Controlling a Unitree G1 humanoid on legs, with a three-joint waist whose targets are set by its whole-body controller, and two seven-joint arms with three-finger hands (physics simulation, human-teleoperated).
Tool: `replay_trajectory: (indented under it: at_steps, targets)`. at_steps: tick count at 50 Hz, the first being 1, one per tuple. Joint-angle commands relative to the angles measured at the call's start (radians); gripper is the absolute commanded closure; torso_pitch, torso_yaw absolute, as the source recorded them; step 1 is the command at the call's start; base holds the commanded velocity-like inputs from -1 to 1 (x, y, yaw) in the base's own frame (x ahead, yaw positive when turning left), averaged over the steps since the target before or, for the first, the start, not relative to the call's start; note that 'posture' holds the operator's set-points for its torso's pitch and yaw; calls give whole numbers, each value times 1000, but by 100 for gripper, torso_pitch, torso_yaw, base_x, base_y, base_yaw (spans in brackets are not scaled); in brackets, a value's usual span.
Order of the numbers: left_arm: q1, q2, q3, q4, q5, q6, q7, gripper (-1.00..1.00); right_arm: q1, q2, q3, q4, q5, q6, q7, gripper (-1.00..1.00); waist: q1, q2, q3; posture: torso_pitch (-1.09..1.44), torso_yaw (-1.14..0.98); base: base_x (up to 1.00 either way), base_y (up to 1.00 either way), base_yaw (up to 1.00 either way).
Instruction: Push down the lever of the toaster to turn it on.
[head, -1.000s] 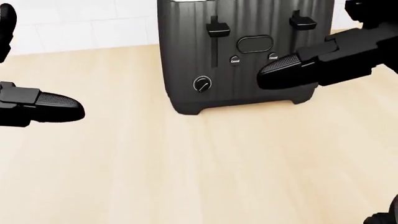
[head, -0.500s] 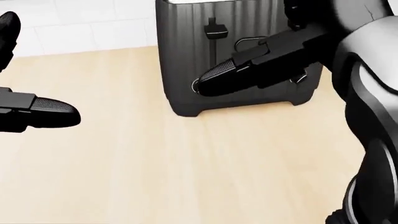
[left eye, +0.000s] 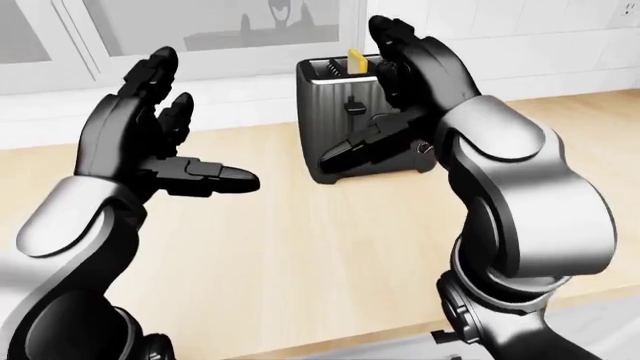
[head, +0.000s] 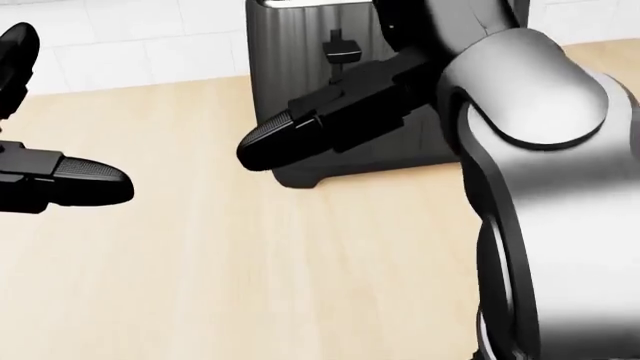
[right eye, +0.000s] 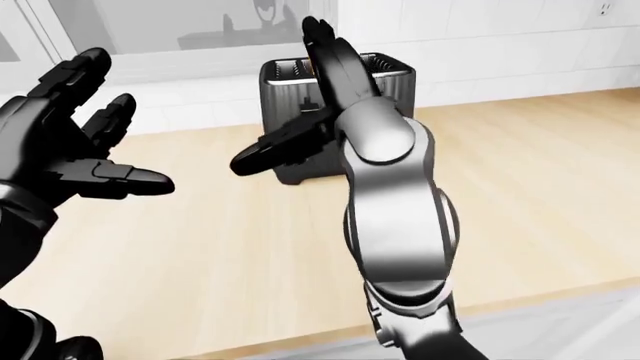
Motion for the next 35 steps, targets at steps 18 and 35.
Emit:
replay_trajectory:
  at_steps: [18, 35]
  targets:
    - [-26, 19, 12, -6, -16, -31, 21, -100, 22, 115, -1, 165, -71, -215, 13, -100, -1, 11, -22, -29, 0, 0, 0, 0]
    - [-27, 27, 40, -32, -63, -5, 44, -100, 66, 121, -50, 259, -106, -326, 35, -100, 0, 12, -29, -29, 0, 0, 0, 0]
